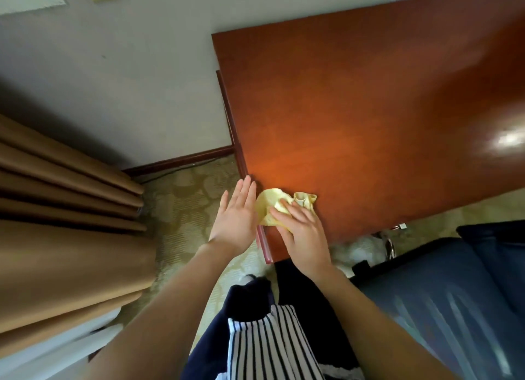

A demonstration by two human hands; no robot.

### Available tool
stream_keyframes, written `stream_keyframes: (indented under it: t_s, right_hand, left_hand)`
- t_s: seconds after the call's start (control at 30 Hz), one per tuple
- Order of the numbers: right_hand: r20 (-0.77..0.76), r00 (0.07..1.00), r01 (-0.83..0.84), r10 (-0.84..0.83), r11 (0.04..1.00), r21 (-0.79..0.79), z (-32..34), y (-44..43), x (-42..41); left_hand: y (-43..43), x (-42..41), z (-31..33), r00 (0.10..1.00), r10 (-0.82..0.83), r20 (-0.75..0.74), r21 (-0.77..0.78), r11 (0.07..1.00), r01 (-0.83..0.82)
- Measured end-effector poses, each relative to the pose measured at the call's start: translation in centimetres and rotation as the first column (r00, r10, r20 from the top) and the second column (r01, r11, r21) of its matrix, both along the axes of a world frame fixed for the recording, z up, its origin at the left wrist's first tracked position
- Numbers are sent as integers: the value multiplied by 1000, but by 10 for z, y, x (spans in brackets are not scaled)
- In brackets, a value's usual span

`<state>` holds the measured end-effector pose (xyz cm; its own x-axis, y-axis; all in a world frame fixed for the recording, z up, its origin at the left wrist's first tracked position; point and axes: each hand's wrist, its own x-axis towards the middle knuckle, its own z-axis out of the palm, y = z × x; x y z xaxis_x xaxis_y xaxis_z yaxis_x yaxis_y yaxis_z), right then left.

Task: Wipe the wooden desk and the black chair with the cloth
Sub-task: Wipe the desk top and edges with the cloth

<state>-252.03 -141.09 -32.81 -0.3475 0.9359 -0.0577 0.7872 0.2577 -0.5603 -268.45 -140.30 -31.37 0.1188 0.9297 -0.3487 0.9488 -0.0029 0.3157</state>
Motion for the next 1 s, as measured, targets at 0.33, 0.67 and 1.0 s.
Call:
stream_keyframes:
  t_s: [0.33, 0.67, 1.0]
  right_hand:
    - [96, 992, 78, -87, 992, 101, 0, 0, 98]
    - [135, 981, 141, -143, 990, 24, 0, 136, 135]
    - [210, 977, 31, -18, 998, -58, -4, 203, 54]
  left_hand:
    - [8, 17, 4, 954, -225, -196, -268, 949, 169]
    - [7, 24, 1, 850, -327, -414, -298, 930, 213]
    - [4, 33, 5, 848, -263, -461, -310, 943, 124]
